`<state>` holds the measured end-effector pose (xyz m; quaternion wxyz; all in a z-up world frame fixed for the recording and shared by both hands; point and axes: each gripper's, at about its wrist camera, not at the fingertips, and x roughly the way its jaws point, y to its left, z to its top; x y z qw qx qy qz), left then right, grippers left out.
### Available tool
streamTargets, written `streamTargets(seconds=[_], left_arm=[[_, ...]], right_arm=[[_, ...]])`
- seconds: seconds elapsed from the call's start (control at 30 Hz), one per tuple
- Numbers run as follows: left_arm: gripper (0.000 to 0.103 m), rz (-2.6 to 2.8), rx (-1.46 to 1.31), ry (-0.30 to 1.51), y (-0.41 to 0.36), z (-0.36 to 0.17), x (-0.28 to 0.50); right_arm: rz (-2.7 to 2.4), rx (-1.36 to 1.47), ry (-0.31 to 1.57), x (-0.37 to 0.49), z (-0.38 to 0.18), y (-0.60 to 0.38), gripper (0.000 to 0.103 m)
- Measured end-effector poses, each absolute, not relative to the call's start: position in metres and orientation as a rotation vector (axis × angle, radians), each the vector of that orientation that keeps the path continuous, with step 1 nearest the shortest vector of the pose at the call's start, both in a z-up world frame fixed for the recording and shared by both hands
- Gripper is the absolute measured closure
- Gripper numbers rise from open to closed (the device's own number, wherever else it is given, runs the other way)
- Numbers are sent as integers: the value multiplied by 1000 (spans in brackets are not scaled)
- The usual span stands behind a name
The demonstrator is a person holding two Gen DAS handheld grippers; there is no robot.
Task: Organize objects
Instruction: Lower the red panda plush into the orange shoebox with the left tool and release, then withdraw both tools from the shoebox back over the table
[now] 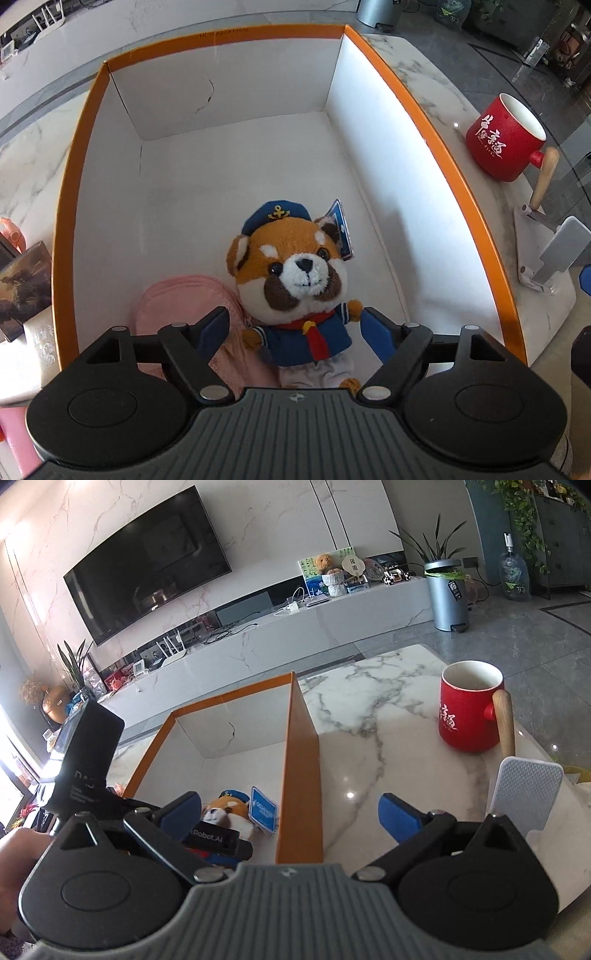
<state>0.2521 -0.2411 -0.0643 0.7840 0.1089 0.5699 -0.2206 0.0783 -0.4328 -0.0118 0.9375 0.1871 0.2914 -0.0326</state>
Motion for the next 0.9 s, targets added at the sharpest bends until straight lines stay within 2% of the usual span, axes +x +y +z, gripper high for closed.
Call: streamTargets(seconds=[0.13, 0.33, 0.5, 0.53, 0.57, 0.63, 0.73, 0.9], left_arm=[[11, -475, 243, 1123, -236, -48, 246], [11, -401, 163, 1073, -204, -21, 244], [20, -447, 49, 1116, -171, -12, 241], [26, -461, 17, 1111, -167, -11, 238], [27, -481, -13, 1107, -156, -7, 235], [23, -454, -26, 1086, -143, 1, 225], [21, -380, 64, 954, -121, 16, 200], [13, -316, 116, 793, -74, 36, 156]], right_arm=[[-52, 376, 581, 76, -10, -431, 1], [-26, 355, 592, 78, -11, -423, 1], [41, 338, 573, 80, -3, -403, 1], [57, 321, 569, 81, 0, -395, 1], [74, 296, 562, 81, 3, -386, 1], [109, 246, 546, 80, 9, -367, 1], [164, 181, 532, 78, 17, -340, 1], [253, 130, 483, 64, 32, -297, 1]])
